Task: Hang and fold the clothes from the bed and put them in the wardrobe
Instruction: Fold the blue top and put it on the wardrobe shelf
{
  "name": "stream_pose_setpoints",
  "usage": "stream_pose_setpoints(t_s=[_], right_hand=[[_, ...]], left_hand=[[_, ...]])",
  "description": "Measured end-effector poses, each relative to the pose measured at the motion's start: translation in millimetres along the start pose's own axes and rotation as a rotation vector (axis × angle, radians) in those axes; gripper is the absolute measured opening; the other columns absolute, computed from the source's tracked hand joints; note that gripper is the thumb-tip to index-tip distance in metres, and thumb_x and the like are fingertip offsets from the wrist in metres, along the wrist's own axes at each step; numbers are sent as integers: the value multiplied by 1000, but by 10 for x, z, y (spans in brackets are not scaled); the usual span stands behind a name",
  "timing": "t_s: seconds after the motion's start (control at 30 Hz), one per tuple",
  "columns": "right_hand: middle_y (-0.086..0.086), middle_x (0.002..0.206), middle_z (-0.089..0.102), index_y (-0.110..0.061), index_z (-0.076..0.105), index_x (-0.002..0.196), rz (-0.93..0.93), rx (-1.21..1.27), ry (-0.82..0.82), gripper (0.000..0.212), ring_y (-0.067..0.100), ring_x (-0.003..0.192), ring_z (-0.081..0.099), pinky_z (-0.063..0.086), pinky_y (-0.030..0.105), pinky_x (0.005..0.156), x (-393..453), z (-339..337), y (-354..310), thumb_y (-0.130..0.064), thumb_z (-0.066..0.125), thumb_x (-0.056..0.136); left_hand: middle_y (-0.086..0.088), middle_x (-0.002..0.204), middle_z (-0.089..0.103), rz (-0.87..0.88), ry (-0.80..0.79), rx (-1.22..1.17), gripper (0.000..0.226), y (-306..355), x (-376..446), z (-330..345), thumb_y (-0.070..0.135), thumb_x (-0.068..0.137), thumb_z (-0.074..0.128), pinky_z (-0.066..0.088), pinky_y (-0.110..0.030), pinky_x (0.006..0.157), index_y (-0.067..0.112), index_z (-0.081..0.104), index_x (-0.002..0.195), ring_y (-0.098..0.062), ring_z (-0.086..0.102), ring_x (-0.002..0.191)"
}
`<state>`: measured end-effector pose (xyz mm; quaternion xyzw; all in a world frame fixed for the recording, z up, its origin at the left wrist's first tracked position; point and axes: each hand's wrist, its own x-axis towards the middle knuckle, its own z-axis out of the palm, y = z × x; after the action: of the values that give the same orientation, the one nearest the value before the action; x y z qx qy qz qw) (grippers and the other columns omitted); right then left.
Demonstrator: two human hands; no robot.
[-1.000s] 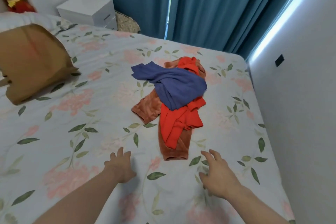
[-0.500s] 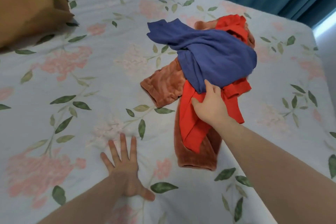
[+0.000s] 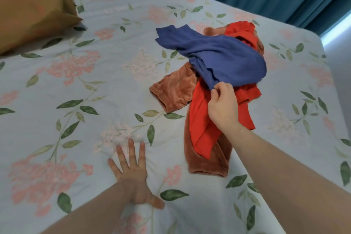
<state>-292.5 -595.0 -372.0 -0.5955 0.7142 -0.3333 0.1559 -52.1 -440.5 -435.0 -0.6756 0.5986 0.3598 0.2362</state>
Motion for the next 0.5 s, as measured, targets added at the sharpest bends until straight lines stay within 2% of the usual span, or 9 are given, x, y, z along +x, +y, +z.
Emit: stream_pose_setpoints(t_s=[0.07,0.13,0.17,0.23,0.27,0.33,0.4,0.47,0.5], right_hand=[[4,101,58,-8,55,96,-94,82,21,8,10,90,49,38,25,82,-326,-208,-198,-6,48,101],[0,99,63,-10,58,101,-83,115,-39,11,13,91,56,41,26,82,-780,-491,-389,-7,47,102],[-4,89,61,-14,56,98,-64,136,-64,12,13,83,56,40,27,75,-1027,-653,-493,-8,47,102],[-10,71,51,-20,50,92,-15,170,-96,16,8,64,48,32,29,61,-1482,-996,-721,-10,47,104],[-9,67,48,-21,49,92,22,191,-97,16,8,60,46,30,30,57,-1700,-1206,-856,-11,47,105],[-6,67,48,-23,49,94,79,247,-92,14,10,58,44,34,33,57,-2075,-1587,-1116,-16,47,106],[-3,71,52,-28,49,91,157,328,-104,16,16,62,48,38,35,61,-2412,-1994,-1462,-21,47,106],[6,77,59,-28,51,89,281,394,-133,20,30,72,57,45,39,66,-2732,-2385,-1856,-20,47,107],[8,80,61,-27,53,89,336,434,-135,21,31,76,60,48,40,70,-2890,-2590,-2061,-18,47,107]], left_hand=[[-12,128,-69,19,44,11,181,-39,-28,-28,91,26,73,-23,-75,105,22,-63,122,-50,-57,121],[-8,140,-62,51,56,1,174,-105,-163,-94,91,33,72,-20,-70,109,27,-54,134,-47,-50,132],[-5,152,-51,94,60,-33,169,-149,-255,-148,92,36,69,-14,-66,115,30,-42,146,-43,-40,142],[-2,169,-12,178,57,-170,156,-235,-506,-294,96,41,64,7,-50,125,26,-6,162,-32,-5,156],[-3,169,6,211,88,-259,145,-268,-770,-382,91,49,68,18,-42,124,24,8,162,-28,12,154],[-4,162,28,257,222,-409,108,-278,-1280,-476,60,73,80,30,-36,117,22,26,158,-25,32,146],[-1,154,39,327,354,-506,82,-224,-1896,-562,38,83,79,37,-31,110,22,37,151,-20,44,136],[3,144,48,405,384,-551,68,-155,-2566,-605,32,85,77,42,-24,96,21,46,144,-13,53,122],[6,139,51,447,368,-554,64,-129,-2892,-620,31,84,77,41,-21,91,22,49,141,-10,53,116]])
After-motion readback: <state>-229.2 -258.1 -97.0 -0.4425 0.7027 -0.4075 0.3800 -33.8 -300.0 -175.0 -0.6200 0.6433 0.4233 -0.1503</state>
